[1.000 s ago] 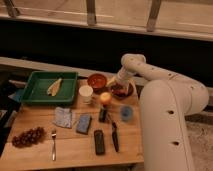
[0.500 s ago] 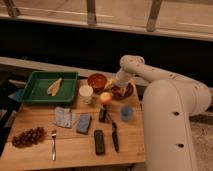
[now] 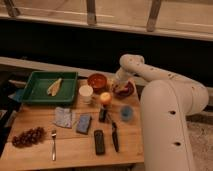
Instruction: Place pepper in plastic cup
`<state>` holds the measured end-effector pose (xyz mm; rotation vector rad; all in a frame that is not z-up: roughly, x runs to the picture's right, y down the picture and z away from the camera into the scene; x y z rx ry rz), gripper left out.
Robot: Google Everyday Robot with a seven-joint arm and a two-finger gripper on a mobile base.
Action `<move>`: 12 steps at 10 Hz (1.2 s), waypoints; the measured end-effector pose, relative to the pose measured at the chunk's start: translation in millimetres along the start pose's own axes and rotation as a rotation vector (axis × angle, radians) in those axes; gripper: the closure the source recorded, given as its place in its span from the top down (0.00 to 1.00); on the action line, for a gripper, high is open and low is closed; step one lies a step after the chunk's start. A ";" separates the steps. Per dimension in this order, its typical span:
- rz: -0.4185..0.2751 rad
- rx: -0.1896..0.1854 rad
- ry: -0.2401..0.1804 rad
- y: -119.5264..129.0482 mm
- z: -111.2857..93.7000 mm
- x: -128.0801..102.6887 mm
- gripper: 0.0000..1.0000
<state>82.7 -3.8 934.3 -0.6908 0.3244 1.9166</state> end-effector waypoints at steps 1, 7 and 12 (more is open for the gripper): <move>0.003 -0.002 -0.011 -0.6 -3.5 -1.9 0.06; -0.024 -0.018 -0.092 7.8 -45.2 -1.8 0.06; -0.040 0.013 -0.134 -36.8 -103.3 13.0 0.06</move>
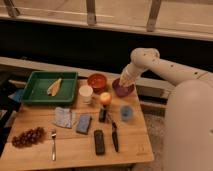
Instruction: Place pepper in plastic cup
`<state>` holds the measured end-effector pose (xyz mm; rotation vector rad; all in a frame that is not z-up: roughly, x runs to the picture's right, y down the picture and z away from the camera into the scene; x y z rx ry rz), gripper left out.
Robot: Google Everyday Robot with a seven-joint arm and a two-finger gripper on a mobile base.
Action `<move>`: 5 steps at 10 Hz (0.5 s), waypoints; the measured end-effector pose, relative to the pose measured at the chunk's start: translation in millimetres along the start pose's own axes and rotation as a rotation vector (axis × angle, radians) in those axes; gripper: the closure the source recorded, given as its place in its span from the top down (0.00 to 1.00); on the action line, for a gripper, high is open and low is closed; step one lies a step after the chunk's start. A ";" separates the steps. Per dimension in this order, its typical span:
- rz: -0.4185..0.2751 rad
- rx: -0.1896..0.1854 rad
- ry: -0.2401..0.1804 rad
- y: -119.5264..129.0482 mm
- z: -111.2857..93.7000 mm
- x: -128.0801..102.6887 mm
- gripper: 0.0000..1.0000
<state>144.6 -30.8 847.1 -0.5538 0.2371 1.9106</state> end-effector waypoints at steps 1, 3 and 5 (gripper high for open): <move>0.000 0.020 -0.017 -13.5 -13.5 4.0 0.06; 0.027 0.061 -0.052 -36.9 -34.8 12.6 0.06; 0.051 0.093 -0.064 -44.7 -41.0 23.3 0.06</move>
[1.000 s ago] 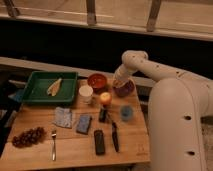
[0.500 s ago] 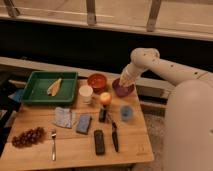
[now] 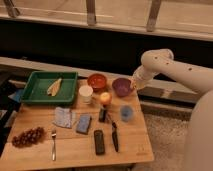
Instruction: Place pepper in plastic cup
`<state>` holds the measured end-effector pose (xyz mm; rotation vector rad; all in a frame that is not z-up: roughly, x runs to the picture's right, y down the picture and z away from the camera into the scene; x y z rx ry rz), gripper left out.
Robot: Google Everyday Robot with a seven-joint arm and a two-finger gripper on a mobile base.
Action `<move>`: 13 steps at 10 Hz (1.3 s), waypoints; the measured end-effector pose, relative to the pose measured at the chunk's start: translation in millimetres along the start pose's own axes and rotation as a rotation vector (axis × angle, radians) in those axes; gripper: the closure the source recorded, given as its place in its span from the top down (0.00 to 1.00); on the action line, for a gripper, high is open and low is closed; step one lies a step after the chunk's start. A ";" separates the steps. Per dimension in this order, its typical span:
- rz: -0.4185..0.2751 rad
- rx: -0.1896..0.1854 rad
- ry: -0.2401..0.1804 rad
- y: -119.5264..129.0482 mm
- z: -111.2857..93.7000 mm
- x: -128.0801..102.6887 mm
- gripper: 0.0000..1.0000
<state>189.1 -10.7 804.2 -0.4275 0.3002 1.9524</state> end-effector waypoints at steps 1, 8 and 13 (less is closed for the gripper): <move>0.009 0.013 0.002 -2.1 0.7 4.6 0.06; 0.015 0.023 0.017 -6.7 1.3 6.9 0.06; -0.196 0.087 0.165 7.8 -2.4 13.8 0.06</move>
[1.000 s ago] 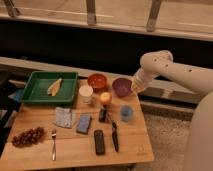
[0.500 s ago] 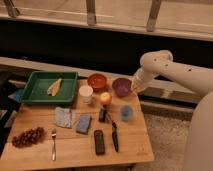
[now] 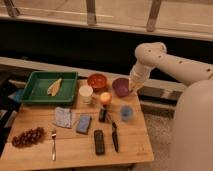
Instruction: Place pepper in plastic cup
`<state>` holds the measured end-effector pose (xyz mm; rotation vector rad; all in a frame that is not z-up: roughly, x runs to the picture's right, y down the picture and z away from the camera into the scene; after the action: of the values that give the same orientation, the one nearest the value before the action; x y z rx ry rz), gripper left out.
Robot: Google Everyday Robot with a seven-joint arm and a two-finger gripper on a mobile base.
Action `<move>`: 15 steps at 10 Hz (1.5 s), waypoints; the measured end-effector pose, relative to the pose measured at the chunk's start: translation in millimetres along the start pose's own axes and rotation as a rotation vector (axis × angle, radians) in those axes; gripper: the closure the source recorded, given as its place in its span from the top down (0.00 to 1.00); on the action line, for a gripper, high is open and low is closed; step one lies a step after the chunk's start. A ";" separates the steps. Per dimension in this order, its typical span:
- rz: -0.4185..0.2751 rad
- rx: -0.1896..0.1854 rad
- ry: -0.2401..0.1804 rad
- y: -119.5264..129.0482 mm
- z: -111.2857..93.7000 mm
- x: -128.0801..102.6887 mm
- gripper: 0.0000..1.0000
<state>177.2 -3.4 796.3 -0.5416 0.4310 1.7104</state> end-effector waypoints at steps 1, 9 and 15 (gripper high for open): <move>0.007 0.012 0.007 -1.0 -1.8 6.7 0.06; 0.033 0.016 0.053 -26.3 -20.8 65.3 0.06; -0.003 -0.016 0.143 -27.2 -16.8 108.4 0.06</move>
<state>188.4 80.0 720.8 -0.6784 0.5191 1.6795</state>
